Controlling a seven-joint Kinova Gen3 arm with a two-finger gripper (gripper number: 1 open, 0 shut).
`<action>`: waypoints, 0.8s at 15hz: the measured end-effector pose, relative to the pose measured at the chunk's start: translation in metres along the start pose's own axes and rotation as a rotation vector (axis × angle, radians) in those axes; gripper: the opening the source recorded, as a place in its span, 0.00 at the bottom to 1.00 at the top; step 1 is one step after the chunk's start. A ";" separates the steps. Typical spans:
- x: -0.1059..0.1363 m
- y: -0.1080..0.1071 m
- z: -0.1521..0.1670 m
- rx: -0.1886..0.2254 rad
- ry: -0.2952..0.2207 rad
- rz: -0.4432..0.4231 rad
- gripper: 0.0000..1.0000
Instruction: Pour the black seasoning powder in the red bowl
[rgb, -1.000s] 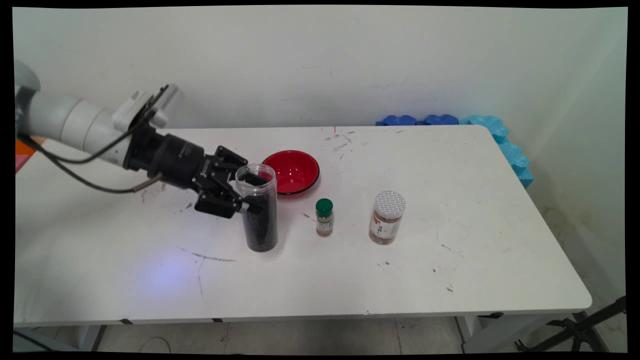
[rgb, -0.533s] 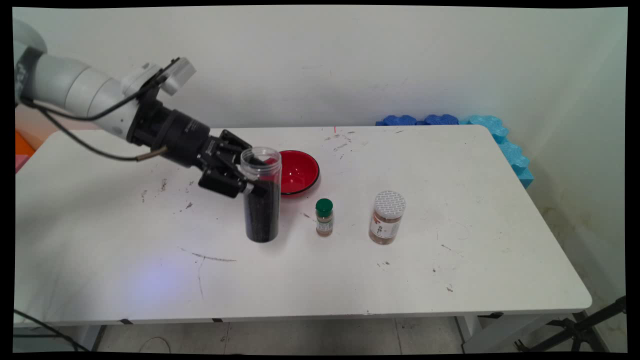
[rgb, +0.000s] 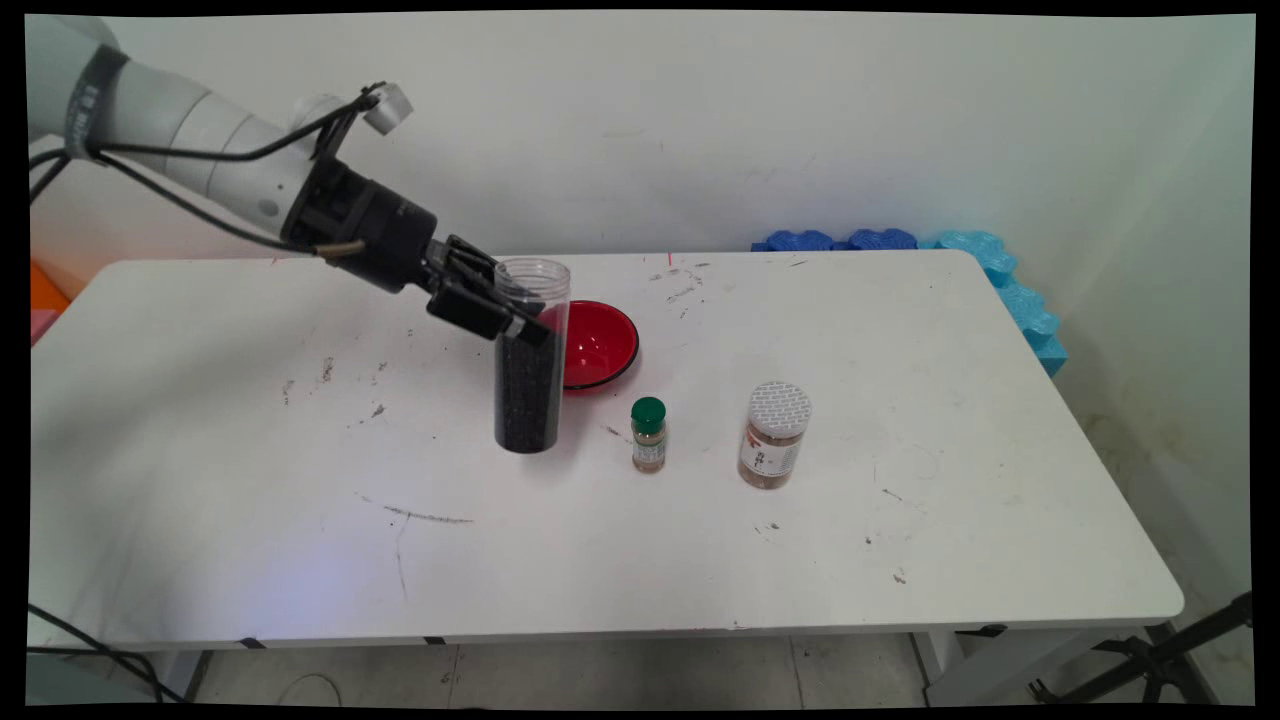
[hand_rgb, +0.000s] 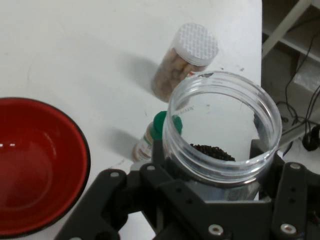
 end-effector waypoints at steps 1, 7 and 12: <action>0.001 -0.002 0.000 0.002 -0.001 -0.021 0.00; 0.009 -0.021 0.001 0.007 0.010 -0.249 0.00; 0.010 -0.034 0.002 0.023 0.014 -0.387 0.00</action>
